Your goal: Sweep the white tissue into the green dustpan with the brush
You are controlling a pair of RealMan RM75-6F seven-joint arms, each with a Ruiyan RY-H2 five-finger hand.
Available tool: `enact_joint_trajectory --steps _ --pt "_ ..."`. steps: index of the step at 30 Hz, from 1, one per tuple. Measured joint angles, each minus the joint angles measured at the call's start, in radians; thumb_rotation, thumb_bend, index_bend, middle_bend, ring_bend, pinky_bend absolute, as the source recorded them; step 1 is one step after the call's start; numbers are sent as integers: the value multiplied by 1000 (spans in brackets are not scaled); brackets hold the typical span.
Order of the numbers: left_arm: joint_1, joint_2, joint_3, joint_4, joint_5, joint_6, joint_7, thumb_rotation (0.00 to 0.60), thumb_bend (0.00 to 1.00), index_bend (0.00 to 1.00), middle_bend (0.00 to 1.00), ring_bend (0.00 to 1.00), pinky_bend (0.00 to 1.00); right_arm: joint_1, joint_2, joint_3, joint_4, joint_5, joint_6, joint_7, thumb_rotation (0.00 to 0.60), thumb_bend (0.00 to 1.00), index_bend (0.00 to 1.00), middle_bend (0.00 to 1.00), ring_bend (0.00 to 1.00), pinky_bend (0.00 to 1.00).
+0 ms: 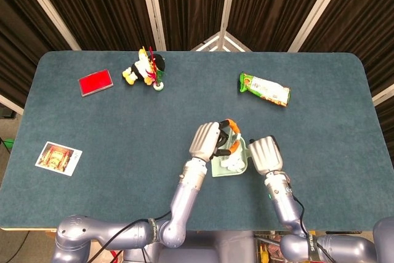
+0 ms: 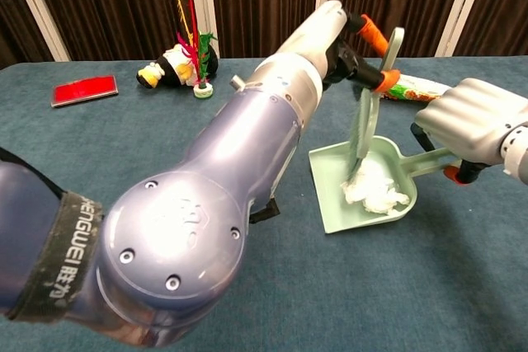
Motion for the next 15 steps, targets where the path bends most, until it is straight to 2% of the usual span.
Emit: enact_joint_trajectory --steps 12,15 --pt "73 93 29 -109 50 27 -52 600 637 759 1000 1000 1000 0 4 -9 0 9 3 3 600 468 662 834 821 681" --pt "100 135 39 -141 61 36 -51 600 637 759 1000 1000 1000 0 2 -12 1 8 6 3 600 468 588 834 821 681"
